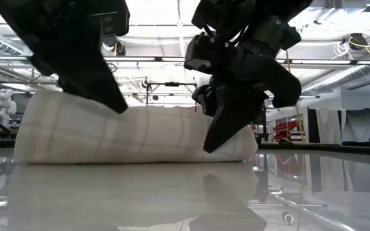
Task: Roll towel
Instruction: Roll the white towel
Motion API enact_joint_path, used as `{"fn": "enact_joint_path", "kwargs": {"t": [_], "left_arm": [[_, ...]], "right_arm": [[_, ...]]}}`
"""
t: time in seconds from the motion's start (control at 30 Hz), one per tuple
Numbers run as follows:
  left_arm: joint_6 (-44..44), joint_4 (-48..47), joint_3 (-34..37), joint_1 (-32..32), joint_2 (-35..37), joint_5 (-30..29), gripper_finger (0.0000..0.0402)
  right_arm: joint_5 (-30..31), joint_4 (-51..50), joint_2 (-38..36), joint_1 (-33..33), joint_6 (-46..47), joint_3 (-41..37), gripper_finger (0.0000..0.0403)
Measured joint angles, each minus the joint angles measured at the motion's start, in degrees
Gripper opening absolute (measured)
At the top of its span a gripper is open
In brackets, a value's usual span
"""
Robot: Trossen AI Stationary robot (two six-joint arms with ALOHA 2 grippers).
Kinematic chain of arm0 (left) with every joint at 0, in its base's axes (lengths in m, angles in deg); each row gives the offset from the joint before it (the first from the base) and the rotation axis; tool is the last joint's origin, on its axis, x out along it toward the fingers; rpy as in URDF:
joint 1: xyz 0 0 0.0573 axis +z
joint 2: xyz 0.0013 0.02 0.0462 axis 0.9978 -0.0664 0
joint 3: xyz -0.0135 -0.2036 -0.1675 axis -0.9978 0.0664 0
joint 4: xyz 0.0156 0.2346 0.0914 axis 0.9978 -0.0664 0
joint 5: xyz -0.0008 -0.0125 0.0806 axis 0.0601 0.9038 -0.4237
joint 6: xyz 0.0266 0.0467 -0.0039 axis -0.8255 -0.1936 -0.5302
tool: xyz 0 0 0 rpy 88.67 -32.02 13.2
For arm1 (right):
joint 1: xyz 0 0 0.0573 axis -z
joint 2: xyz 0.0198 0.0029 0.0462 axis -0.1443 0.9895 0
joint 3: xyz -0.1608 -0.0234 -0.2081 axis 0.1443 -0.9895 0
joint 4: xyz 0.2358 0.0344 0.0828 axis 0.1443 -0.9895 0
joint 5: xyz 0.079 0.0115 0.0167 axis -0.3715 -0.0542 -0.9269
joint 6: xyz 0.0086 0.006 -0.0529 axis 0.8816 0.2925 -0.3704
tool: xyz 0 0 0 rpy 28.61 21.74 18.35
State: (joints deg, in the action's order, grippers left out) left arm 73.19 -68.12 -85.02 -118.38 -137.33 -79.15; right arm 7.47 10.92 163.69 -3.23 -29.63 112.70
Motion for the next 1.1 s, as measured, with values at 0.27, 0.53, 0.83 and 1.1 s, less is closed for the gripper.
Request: {"fn": "enact_joint_path", "kwargs": {"t": [0.27,0.53,0.83,1.1], "left_arm": [[0.47,-1.12,-0.05,-1.12,-0.24,2.45,0.0118],[2.48,-8.06,-0.32,-1.8,-0.13,2.87,0.0014],[-1.73,-9.42,-0.03,-2.01,0.44,-0.15,0.0156],[-4.7,-10.83,-0.56,-3.77,5.29,0.31,0.0327]], "right_arm": [[-0.22,0.12,0.0,-0.53,3.37,0.0,0.0146],[-5.72,1.05,-0.02,-0.81,3.62,0.07,0.0146],[-6.24,-1.23,-0.06,-2.2,15.39,0.13,0.0146],[-6.27,-3.21,-0.17,-3.78,19.86,0.09,0.0146]]}}
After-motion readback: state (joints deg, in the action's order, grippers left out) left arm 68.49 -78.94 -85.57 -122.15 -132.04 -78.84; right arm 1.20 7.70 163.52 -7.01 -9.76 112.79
